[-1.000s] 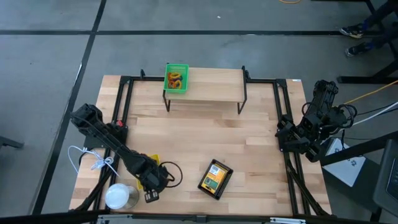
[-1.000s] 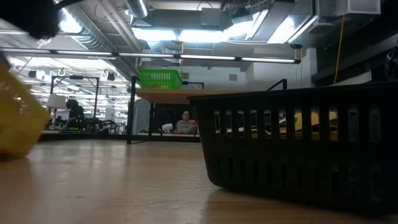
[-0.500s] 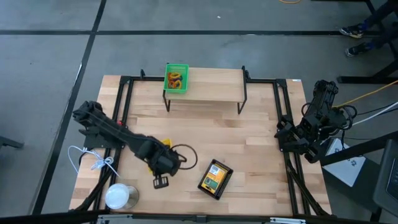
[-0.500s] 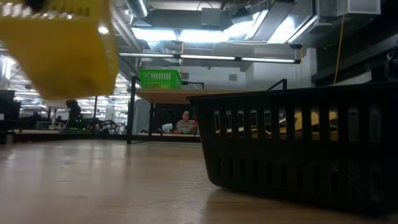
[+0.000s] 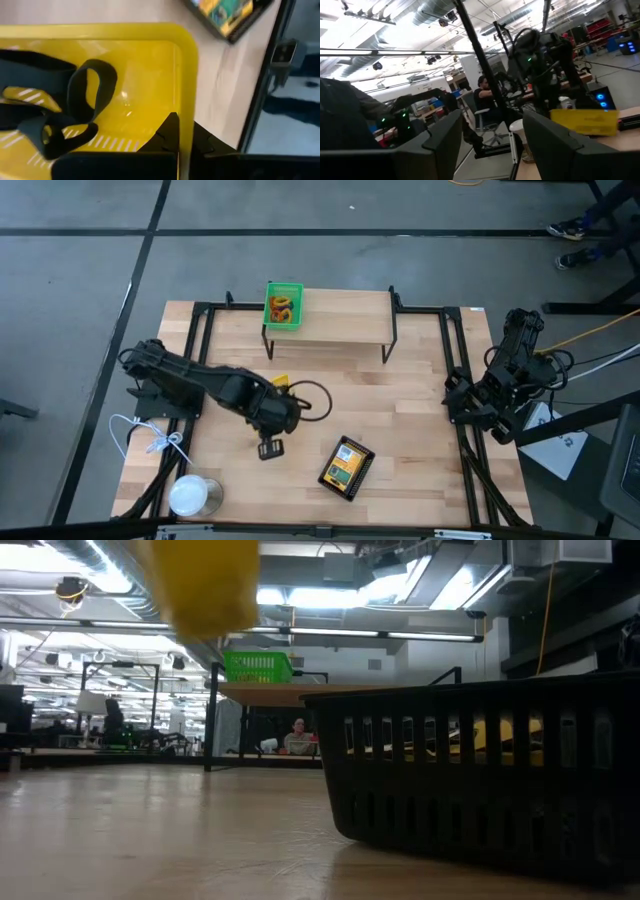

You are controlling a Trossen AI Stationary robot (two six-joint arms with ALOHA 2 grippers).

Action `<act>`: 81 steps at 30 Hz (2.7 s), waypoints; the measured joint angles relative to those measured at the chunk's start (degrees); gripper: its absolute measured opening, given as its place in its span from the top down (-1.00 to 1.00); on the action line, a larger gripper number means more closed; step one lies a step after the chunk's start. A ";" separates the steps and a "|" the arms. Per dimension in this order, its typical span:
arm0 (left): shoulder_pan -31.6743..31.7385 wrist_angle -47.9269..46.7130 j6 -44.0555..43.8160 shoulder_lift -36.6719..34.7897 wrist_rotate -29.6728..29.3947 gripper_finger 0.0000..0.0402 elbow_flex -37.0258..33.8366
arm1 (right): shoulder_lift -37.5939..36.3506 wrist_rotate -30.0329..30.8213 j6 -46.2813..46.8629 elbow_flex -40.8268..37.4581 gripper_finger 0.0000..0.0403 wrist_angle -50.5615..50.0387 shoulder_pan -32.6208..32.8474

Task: Pick & Place Office Desk Supplies
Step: Put the yellow basket on the shelf

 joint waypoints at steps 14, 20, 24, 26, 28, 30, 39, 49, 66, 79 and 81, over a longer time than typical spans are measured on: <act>13.03 -3.71 20.73 5.66 -8.59 0.99 25.12 | 0.00 -1.28 0.00 0.00 -0.05 -0.08 0.00; 18.66 -6.07 29.74 8.58 -6.83 0.99 29.20 | 0.00 -1.28 0.00 0.00 -0.05 -0.11 0.00; 21.25 -9.48 35.71 11.26 -6.66 0.99 29.83 | 0.00 -1.28 0.00 0.00 -0.05 -0.11 0.00; 22.54 -11.84 38.16 12.75 -6.01 0.99 29.81 | 0.00 -1.28 -0.05 0.00 -0.05 -0.10 0.00; 23.58 -13.85 40.50 14.32 -5.52 0.99 29.78 | 0.00 -1.28 -0.15 0.00 -0.05 -0.09 0.00; 24.44 -13.47 42.76 15.25 -5.60 0.99 29.78 | 0.00 -1.25 -0.15 0.00 -0.05 -0.15 0.00; 26.68 -13.54 47.17 16.32 -7.25 0.99 29.80 | 0.00 1.79 -0.42 0.00 -0.05 -0.20 0.00; 31.32 -9.35 51.81 16.23 -8.40 0.99 29.80 | 0.00 2.20 -0.62 0.00 -0.05 -0.22 0.00; 33.45 -7.42 58.00 20.03 -8.93 0.99 29.80 | 0.00 3.12 -0.09 0.00 -0.05 0.33 0.00; 37.29 -6.73 59.75 26.66 -11.88 0.99 29.75 | -0.01 3.26 0.00 0.00 -0.05 0.34 0.00; 37.71 -5.90 59.81 26.94 -11.95 0.99 29.75 | 0.00 3.25 0.02 0.00 -0.05 0.31 0.00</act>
